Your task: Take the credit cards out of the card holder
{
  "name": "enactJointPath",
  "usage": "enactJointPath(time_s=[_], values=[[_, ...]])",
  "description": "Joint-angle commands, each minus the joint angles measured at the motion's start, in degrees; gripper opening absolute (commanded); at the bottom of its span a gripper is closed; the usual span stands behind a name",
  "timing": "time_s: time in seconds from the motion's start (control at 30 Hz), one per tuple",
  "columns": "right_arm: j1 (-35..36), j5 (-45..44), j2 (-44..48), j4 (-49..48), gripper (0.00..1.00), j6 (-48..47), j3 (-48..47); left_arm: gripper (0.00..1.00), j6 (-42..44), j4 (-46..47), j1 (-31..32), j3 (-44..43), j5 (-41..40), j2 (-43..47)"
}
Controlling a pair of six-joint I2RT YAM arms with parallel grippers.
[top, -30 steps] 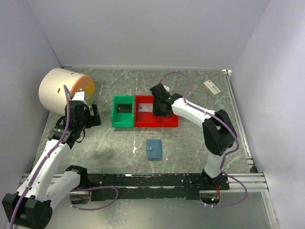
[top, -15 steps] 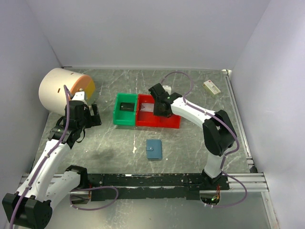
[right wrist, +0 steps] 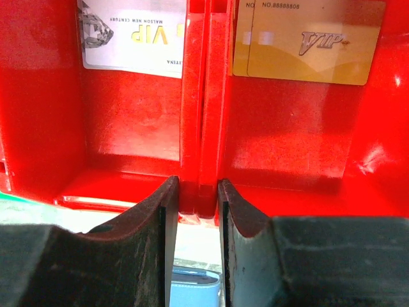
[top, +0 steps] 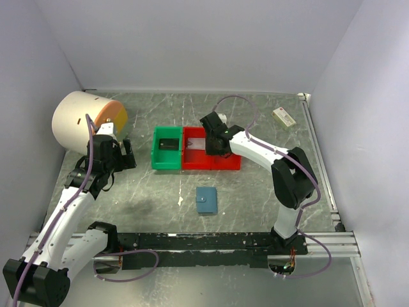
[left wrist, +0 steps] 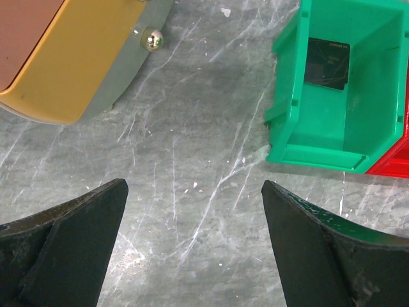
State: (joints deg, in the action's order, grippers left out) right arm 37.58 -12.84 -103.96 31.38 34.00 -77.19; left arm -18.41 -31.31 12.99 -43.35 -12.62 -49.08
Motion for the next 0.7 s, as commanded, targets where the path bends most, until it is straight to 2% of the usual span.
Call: enactJointPath(time_s=[0.0, 0.1, 0.23, 0.33, 0.4, 0.43, 0.53, 0.67], values=[[-0.01, 1.37, 0.42, -3.67, 0.28, -2.73, 1.21, 0.99, 0.05, 0.72, 0.54, -1.25, 0.07, 0.39], [0.03, 0.62, 0.31, -3.16, 0.32, -2.55, 1.11, 0.99, 0.14, 0.64, 0.63, -1.29, 0.14, 0.10], [-0.05, 1.39, 0.44, -1.94, 0.44, -2.36, -0.09, 0.99, 0.17, 0.64, 0.63, -1.32, 0.23, -0.14], [-0.05, 1.72, 1.93, -1.11, 0.56, -2.97, -1.44, 0.99, 0.22, 0.72, 0.66, -1.33, 0.40, -0.01], [-0.04, 0.88, 3.39, 0.06, 0.69, -3.29, -2.62, 1.00, 0.30, 0.85, 0.72, -1.27, 0.48, 0.16], [-0.01, 0.00, 4.21, 0.92, 0.71, -3.40, -3.29, 1.00, 0.38, 0.89, 0.72, -1.22, 0.57, 0.21], [0.00, -2.25, 8.68, 1.84, 0.74, -3.02, -2.19, 1.00, 0.39, 0.98, 0.72, -1.20, 0.86, 0.45], [-0.05, 1.93, 18.82, -2.89, 0.74, -0.87, 7.50, 0.99, 0.65, 1.65, 0.70, -0.79, 2.30, 0.69]])
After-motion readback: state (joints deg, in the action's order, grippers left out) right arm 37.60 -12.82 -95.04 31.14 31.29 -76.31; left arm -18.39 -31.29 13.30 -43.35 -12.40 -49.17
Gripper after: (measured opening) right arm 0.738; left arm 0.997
